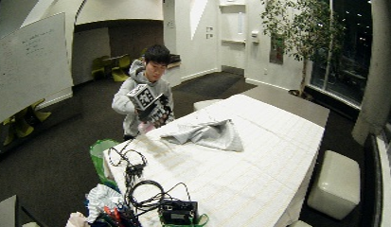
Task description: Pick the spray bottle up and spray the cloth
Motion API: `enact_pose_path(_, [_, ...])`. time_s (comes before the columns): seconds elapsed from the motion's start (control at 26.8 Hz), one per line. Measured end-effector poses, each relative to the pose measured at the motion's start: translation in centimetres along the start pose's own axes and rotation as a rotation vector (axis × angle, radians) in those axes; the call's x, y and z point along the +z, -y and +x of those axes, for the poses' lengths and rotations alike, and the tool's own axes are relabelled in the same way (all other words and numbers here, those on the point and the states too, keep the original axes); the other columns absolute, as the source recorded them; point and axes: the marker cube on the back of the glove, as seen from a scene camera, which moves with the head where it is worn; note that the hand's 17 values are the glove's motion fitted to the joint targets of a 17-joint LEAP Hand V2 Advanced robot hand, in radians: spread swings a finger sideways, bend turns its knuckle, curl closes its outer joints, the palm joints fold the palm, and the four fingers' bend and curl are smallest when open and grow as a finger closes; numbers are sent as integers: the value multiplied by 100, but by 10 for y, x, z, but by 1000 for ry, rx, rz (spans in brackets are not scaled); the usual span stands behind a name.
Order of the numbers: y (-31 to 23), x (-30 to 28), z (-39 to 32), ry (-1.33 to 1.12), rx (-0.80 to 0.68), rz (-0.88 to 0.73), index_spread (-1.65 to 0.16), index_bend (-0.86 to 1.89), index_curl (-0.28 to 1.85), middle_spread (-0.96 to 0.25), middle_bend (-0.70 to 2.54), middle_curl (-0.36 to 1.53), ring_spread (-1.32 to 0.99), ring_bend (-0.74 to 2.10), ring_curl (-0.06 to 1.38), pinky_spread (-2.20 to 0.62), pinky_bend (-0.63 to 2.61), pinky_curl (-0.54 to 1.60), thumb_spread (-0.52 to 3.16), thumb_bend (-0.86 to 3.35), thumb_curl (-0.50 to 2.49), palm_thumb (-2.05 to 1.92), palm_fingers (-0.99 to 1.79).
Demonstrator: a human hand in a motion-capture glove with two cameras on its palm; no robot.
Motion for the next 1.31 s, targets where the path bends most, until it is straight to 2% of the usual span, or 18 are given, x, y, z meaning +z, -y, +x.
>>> enact_pose_path(0.3, [21,-31,-60,-176,-149,9,-13,47,53,-8,58,50,-11,68,46,-19,41,41,25,-3,70,94,139])
enact_pose_path(0.56, [20,14,-104,-271,-277,-40,-13,47,53,-8,59,50,-11,68,46,-19,41,42,25,-3,72,94,139])
enact_pose_path(0.82, [13,61,-128,-267,-322,-136,-13,47,54,-8,59,50,-11,69,46,-19,41,42,24,-3,73,93,139])
enact_pose_path(1.16, [17,27,-160,-232,-362,-131,-13,47,54,-8,59,50,-11,69,46,-18,41,42,24,-3,74,93,139])
enact_pose_path(1.31, [18,32,-170,-217,-371,-160,-13,47,55,-8,59,50,-11,69,46,-19,41,42,24,-3,75,93,139])
